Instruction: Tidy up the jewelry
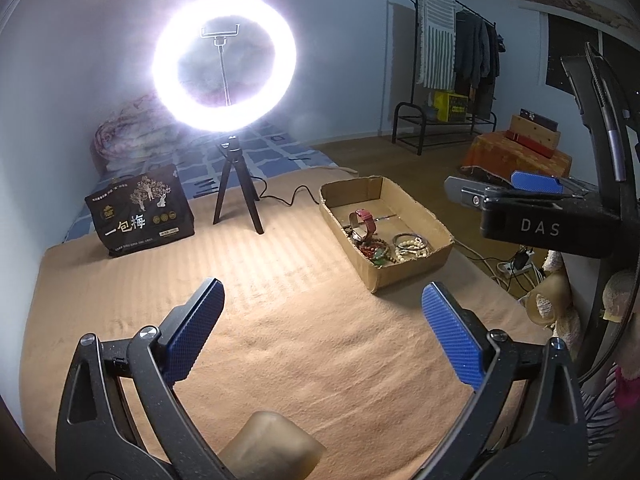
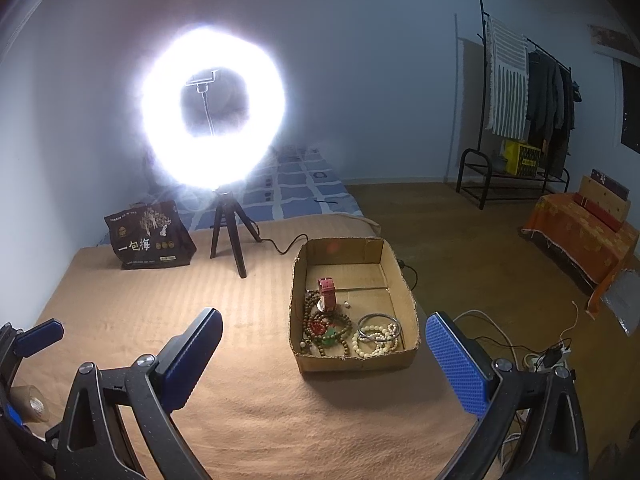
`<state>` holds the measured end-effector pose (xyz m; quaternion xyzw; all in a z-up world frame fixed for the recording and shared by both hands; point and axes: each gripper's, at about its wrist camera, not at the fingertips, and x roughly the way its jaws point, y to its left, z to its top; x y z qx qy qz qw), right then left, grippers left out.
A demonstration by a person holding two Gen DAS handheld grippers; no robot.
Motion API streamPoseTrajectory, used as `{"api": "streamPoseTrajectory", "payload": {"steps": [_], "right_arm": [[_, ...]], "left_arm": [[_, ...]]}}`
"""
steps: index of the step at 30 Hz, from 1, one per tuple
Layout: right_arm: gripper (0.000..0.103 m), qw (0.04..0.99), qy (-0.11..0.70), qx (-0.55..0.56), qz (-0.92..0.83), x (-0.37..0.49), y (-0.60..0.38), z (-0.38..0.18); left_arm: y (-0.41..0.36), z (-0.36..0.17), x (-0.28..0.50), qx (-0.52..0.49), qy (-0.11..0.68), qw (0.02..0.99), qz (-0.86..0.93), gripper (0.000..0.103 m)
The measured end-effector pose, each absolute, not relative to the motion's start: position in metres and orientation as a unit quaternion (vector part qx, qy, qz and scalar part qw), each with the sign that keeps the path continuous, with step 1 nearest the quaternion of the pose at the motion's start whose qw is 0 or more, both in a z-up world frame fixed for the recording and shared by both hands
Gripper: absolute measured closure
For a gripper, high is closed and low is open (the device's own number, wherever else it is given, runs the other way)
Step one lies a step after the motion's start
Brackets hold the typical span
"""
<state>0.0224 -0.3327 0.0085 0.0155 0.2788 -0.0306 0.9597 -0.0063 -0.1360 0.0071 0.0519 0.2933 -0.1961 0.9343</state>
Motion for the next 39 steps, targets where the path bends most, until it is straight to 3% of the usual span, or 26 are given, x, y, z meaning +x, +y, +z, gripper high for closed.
{"api": "streamPoseTrajectory", "payload": {"steps": [39], "right_arm": [[0.0, 0.956, 0.291, 0.004, -0.026, 0.0227, -0.3264, 0.0017]], "left_arm": [[-0.1323, 0.008, -0.0003, 0.049, 0.294, 0.942, -0.156, 0.002]]}}
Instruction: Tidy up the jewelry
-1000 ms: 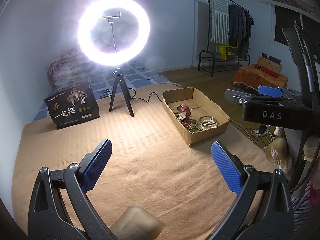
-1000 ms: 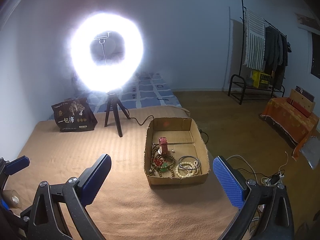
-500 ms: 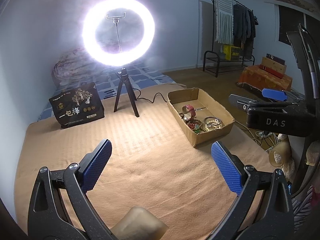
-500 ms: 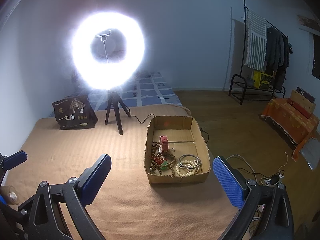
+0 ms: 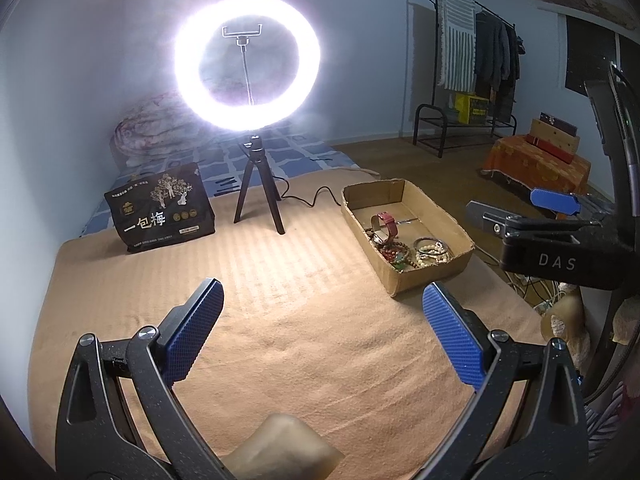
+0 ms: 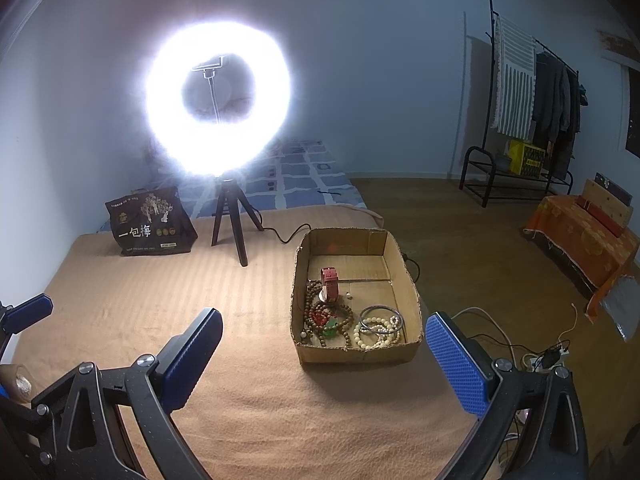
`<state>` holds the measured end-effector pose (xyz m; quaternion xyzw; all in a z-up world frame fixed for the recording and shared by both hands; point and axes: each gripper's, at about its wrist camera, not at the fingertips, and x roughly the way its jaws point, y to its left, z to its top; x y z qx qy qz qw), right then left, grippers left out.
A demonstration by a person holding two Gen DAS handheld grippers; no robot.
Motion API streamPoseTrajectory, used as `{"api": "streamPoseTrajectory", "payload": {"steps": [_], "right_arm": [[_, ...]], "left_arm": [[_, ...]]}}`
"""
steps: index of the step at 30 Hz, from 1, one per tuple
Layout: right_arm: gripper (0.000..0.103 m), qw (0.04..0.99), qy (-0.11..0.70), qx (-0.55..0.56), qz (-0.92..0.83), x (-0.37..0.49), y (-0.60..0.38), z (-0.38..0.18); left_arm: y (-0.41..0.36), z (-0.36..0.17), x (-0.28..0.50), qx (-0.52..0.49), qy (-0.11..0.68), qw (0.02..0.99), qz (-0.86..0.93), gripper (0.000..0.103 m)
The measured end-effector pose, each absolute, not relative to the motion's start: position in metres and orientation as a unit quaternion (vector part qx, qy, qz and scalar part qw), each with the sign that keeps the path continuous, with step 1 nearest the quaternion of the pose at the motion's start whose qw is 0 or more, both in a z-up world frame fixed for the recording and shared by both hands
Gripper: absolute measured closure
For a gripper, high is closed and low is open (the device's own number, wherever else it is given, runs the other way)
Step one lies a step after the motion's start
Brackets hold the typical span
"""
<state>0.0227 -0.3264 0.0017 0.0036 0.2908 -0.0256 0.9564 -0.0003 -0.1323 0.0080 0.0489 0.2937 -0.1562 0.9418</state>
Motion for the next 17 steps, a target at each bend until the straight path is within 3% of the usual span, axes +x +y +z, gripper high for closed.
{"api": "streamPoseTrajectory", "payload": {"steps": [17], "right_arm": [[0.0, 0.956, 0.294, 0.003, -0.023, 0.0218, -0.3248, -0.0013]], "left_arm": [[-0.1269, 0.0087, 0.0016, 0.042, 0.291, 0.946, -0.14, 0.001]]}}
